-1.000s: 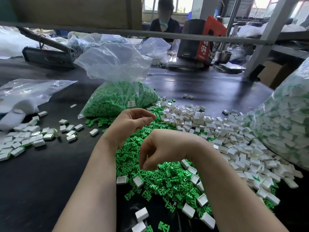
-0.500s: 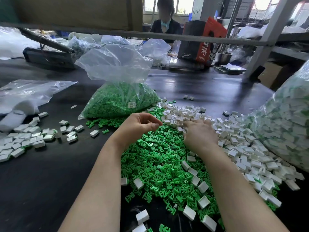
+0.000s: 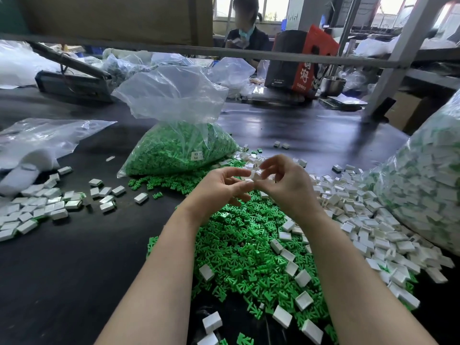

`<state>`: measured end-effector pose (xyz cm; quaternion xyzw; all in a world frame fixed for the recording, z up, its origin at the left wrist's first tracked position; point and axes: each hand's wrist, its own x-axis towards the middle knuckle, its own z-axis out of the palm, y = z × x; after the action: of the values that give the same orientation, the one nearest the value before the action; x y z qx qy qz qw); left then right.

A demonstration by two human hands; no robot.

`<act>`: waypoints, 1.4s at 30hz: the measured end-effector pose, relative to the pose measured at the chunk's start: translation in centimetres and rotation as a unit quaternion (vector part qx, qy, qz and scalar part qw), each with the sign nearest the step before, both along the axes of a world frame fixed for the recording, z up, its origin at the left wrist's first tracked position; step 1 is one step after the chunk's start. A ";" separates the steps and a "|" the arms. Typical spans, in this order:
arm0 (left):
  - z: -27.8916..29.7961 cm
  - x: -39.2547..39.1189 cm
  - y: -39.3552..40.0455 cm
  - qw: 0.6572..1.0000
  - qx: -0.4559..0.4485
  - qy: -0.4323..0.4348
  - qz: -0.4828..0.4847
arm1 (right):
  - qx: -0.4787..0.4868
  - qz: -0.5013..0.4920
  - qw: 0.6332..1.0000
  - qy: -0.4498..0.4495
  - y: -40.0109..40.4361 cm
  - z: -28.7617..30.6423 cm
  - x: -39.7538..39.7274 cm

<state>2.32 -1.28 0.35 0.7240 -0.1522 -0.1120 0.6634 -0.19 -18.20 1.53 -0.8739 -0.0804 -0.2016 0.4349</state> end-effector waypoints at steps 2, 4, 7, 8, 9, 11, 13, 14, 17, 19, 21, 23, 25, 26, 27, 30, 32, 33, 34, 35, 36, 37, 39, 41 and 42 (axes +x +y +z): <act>0.1 -0.1 -0.1 0.999 -0.048 0.003 -0.011 | 0.001 0.017 0.999 -0.037 0.6 0.2 -0.2; 0.1 -0.2 -0.1 0.997 -0.079 -0.002 -0.002 | -0.002 0.027 0.998 -0.054 0.9 0.2 -0.2; -0.1 -0.1 0.3 0.995 -0.093 -0.009 0.033 | 0.024 0.034 0.999 -0.029 0.7 -0.1 -0.1; -0.1 -0.1 0.4 0.995 -0.087 -0.013 0.040 | 0.020 0.034 0.999 -0.023 0.6 -0.2 0.1; -0.1 -0.1 0.4 0.996 -0.075 -0.019 0.042 | 0.010 0.035 0.999 -0.021 0.5 -0.3 0.2; 0.0 -0.1 0.2 0.997 -0.050 -0.032 0.047 | -0.007 0.037 0.999 -0.025 0.8 -0.5 0.2; 0.0 -0.2 0.0 0.997 -0.043 -0.031 0.055 | 0.000 0.030 0.999 -0.026 1.1 -0.6 0.4; 0.0 -0.2 -0.1 0.997 -0.042 -0.025 0.055 | 0.000 0.023 1.000 -0.019 1.1 -0.7 0.4; 0.0 -0.1 0.2 0.998 -0.008 -0.023 0.060 | -0.047 0.019 0.998 0.045 0.6 -0.7 0.3; -0.1 0.0 0.6 0.997 0.007 -0.027 0.078 | -0.086 0.076 0.987 0.115 0.0 -0.5 0.2; -0.1 0.0 1.0 0.995 0.018 -0.030 0.088 | -0.095 0.164 0.960 0.205 -0.4 -0.2 -0.1; -0.1 0.0 1.2 0.995 0.034 -0.032 0.089 | -0.132 0.224 0.928 0.268 -0.4 0.0 -0.2; -0.1 0.0 1.4 0.995 0.044 -0.031 0.089 | -0.184 0.234 0.914 0.277 -0.1 -0.2 -0.1; 0.0 0.0 1.4 0.995 0.045 -0.029 0.088 | -0.202 0.222 0.917 0.262 0.0 -0.3 0.0; 0.0 0.0 1.5 0.995 0.044 -0.026 0.086 | -0.212 0.205 0.924 0.243 0.1 -0.4 0.0; 0.2 -0.2 1.7 0.997 0.037 -0.015 0.067 | -0.160 0.171 0.952 0.196 0.0 -0.6 0.1; 0.3 -0.3 1.8 0.999 0.017 -0.003 0.037 | -0.050 0.157 0.971 0.176 -0.2 -0.5 0.0; 0.4 -0.3 1.8 1.000 -0.005 0.008 0.018 | 0.011 0.153 0.974 0.167 -0.3 -0.3 -0.2; 0.5 -0.4 1.8 0.999 -0.034 0.021 -0.001 | 0.067 0.150 0.974 0.157 -0.4 0.0 -0.3; 0.7 -0.4 1.8 0.997 -0.068 0.034 -0.015 | 0.113 0.152 0.971 0.144 -0.5 0.2 -0.4; 0.8 -0.4 1.8 0.993 -0.102 0.046 -0.025 | 0.150 0.156 0.968 0.130 -0.4 0.4 -0.6; 1.0 -0.4 1.7 0.989 -0.133 0.056 -0.031 | 0.177 0.158 0.965 0.115 -0.4 0.5 -0.7; 1.2 -0.5 1.5 0.984 -0.165 0.065 -0.028 | 0.200 0.147 0.965 0.081 0.0 0.6 -0.8; 1.2 -0.5 1.2 0.986 -0.159 0.056 -0.010 | 0.181 0.134 0.973 0.044 0.3 0.6 -0.7; 1.2 -0.5 1.1 0.987 -0.154 0.052 0.001 | 0.166 0.134 0.976 0.033 0.4 0.5 -0.7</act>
<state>1.83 -0.17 1.55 0.6063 -0.1323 -0.1246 0.7742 -0.84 -17.76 2.02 -0.7769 -0.1474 -0.1229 0.5997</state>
